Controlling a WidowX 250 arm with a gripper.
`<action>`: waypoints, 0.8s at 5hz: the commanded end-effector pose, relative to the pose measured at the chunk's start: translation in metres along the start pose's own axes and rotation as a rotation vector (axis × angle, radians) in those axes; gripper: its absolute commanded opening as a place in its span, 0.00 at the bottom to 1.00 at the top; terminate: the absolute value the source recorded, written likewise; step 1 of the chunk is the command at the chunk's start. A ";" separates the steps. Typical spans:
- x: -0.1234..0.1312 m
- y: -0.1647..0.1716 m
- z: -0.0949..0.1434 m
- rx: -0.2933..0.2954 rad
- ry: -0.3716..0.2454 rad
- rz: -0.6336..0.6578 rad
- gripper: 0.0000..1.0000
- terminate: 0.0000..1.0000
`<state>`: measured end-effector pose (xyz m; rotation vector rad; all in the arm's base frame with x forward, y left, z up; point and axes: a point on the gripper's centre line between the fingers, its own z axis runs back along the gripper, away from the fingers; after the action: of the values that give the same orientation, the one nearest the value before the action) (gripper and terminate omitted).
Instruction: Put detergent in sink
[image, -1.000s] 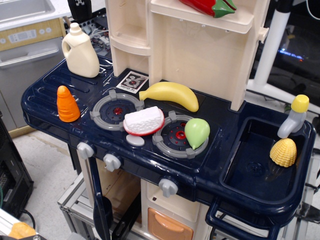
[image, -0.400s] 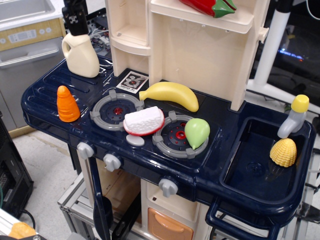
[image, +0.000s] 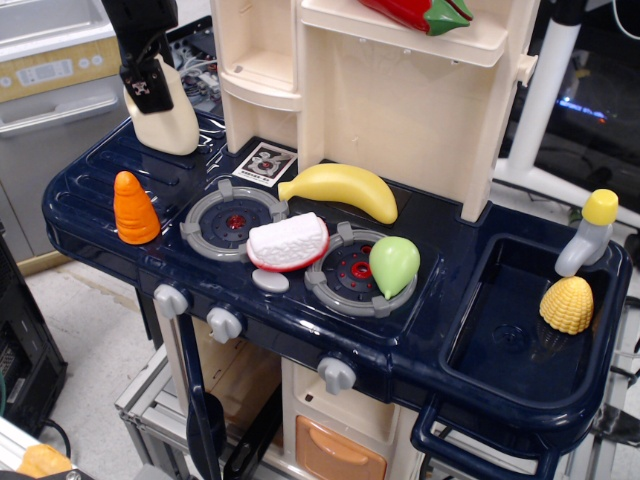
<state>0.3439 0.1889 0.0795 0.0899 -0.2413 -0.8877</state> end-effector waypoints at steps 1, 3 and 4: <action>0.008 0.004 0.015 -0.019 -0.032 -0.013 0.00 0.00; 0.016 -0.021 0.077 0.002 0.074 0.098 0.00 0.00; 0.046 -0.058 0.115 -0.037 0.070 0.329 0.00 0.00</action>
<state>0.2873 0.1097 0.1750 -0.0040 -0.1279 -0.5148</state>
